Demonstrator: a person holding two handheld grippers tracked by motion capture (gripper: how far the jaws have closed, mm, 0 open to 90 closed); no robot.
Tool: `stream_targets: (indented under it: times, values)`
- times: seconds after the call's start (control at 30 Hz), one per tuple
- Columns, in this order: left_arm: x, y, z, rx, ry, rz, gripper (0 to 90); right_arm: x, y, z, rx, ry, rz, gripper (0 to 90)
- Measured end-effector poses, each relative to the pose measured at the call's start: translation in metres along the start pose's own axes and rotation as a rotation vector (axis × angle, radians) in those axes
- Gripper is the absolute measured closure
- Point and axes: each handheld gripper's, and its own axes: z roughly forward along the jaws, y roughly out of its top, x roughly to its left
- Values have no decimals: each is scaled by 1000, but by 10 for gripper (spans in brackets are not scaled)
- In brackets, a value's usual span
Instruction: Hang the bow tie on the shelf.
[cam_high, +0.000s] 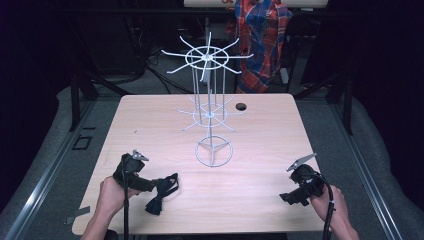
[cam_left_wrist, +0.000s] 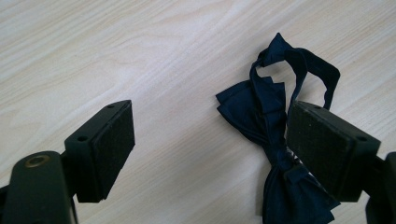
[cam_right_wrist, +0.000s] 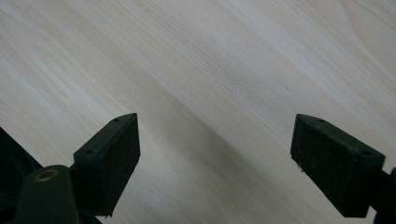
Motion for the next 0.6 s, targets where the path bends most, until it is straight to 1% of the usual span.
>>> stream_targets:
  times: [0.03, 0.1, 0.23, 0.27, 0.3, 0.37, 0.4, 0.43, 0.53, 0.57, 0.6]
  values:
    - [0, 0, 0, -1, 0, -1, 158, 0, 0, 0, -7, 6, 4, 157]
    - [0, 0, 0, -4, 3, -3, 155, 1, -1, 0, -15, 3, 10, 156]
    - [0, 0, -1, -6, 1, -6, 150, 0, 0, 0, -5, 3, 5, 156]
    - [0, 0, 0, -5, -1, -7, 148, 0, 0, 1, -7, 4, 8, 156]
    - [1, -1, 0, -6, -6, -7, 145, 0, 0, 2, -17, 10, 21, 157]
    - [1, -1, 0, -7, -9, -9, 136, -2, 0, 2, -14, 6, 26, 158]
    - [0, -1, -1, -9, -9, -11, 130, -2, 0, 1, -7, 15, 26, 158]
    - [-1, 0, 0, -10, -8, -9, 125, -2, -1, 1, -17, 11, 33, 157]
    - [-3, 1, 0, -9, -11, -7, 120, -2, -2, -1, -8, 6, 25, 154]
    - [-6, 2, 1, -9, -14, -4, 111, -1, -2, 0, -20, 10, 27, 155]
    - [-6, 2, 1, -9, -14, -4, 109, -1, -2, 0, -20, 10, 27, 155]
